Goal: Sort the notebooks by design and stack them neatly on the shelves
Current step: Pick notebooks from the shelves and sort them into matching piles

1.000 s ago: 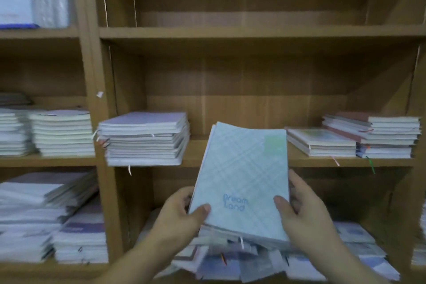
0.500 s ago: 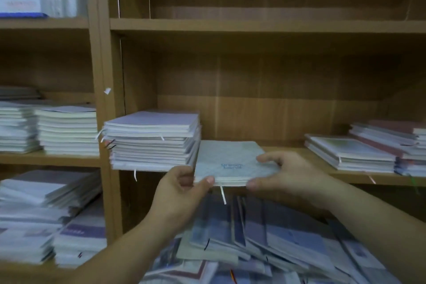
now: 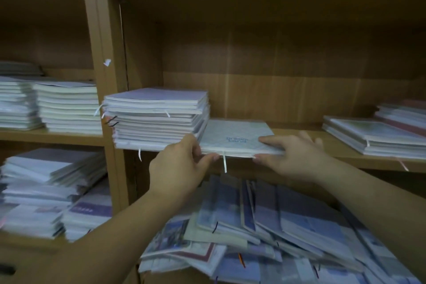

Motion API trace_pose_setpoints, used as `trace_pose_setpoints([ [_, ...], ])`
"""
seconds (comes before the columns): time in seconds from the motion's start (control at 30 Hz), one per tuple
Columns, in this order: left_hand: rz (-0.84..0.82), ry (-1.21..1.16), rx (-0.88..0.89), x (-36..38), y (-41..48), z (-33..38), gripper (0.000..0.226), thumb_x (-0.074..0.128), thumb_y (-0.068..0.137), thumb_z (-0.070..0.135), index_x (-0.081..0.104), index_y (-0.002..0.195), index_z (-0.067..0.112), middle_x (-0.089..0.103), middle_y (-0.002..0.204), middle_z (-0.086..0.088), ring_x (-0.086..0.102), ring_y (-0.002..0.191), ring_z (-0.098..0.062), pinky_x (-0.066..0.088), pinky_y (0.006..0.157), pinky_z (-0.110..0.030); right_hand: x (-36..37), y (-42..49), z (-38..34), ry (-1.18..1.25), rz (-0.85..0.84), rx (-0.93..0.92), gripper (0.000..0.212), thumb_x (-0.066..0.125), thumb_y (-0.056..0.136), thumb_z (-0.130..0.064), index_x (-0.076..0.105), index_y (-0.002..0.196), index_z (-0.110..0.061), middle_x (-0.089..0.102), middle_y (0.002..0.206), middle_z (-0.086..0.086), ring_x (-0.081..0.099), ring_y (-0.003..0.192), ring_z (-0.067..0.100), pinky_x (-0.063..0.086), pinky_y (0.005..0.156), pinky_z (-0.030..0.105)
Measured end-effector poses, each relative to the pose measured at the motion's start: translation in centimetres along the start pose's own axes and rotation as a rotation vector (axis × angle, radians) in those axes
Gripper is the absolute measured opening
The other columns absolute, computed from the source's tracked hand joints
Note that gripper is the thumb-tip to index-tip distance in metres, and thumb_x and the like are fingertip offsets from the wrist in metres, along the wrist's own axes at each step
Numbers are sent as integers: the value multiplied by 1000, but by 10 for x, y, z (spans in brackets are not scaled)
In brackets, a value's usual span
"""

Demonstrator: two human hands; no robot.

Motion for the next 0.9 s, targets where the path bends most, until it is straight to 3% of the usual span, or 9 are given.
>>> trace_pose_setpoints([
  [0.1, -17, 15, -29, 10, 3, 2, 42, 60, 87, 69, 53, 77, 29, 57, 65, 10, 53, 65, -4, 35, 50, -27, 5, 5, 6, 136, 4, 4, 89, 42, 62, -98, 48, 139, -55, 51, 148, -16, 39, 139, 23, 33, 114, 43],
  [0.17, -36, -12, -72, 17, 5, 3, 41, 60, 88, 68, 53, 78, 29, 59, 66, 9, 56, 67, -9, 39, 52, -28, 8, 9, 10, 180, 30, 11, 95, 39, 55, -100, 49, 138, -55, 52, 148, -16, 44, 138, 22, 39, 114, 44],
  [0.27, -61, -22, -114, 27, 4, 10, 35, 57, 92, 63, 53, 86, 29, 62, 76, 8, 61, 75, -18, 47, 60, -33, 10, 7, 9, 96, 77, 32, 86, 39, 68, -95, 46, 143, -53, 53, 148, -8, 44, 137, 26, 40, 111, 44],
  [0.37, -115, -37, -104, 37, -1, 14, 28, 54, 96, 53, 54, 108, 27, 66, 90, 5, 65, 87, -23, 53, 71, -36, 15, 1, 3, 42, 71, 36, 81, 30, 81, -90, 37, 150, -47, 49, 149, 2, 40, 138, 29, 35, 112, 48],
  [0.47, -154, -105, -79, 44, -6, 8, 35, 57, 94, 48, 51, 121, 29, 68, 85, 5, 66, 82, -18, 55, 71, -36, 16, 3, -1, 30, 58, 30, 72, 17, 92, -79, 32, 153, -43, 48, 151, 7, 41, 138, 33, 34, 113, 50],
  [0.6, -173, -215, 7, 54, -18, 8, 13, 62, 94, 38, 59, 105, 32, 65, 74, 11, 63, 68, -7, 53, 60, -32, 9, 5, 2, 84, 105, 44, 67, 29, 94, -77, 47, 147, -39, 55, 146, 0, 50, 133, 28, 45, 104, 43],
  [0.7, -252, -324, 64, 69, -32, 10, 1, 65, 91, 28, 65, 90, 29, 67, 72, 11, 63, 65, -6, 56, 62, -36, 17, -15, 8, 235, 350, -74, 56, 48, 95, -64, 59, 138, -29, 62, 134, -2, 54, 125, 23, 48, 100, 41],
  [0.8, -351, -335, 86, 92, -49, 9, 3, 65, 91, 24, 68, 89, 25, 68, 76, 9, 63, 69, -8, 57, 65, -38, 39, -52, 17, 256, 604, -209, 48, 62, 95, -45, 62, 137, -23, 58, 137, 1, 50, 130, 22, 44, 107, 43],
  [0.9, -446, -346, 64, 120, -71, 11, 4, 63, 96, 23, 66, 94, 26, 65, 85, 13, 61, 74, -7, 54, 69, -35, 81, -70, 44, 401, 464, -117, 38, 63, 95, -41, 67, 129, -23, 55, 132, -8, 53, 123, 14, 49, 97, 36],
])
Point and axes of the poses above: each hand's wrist, its own y-axis towards the middle knuckle, its own x-axis out of the palm, z = x × y, the point moved 3 cm from there along y, towards the middle knuckle
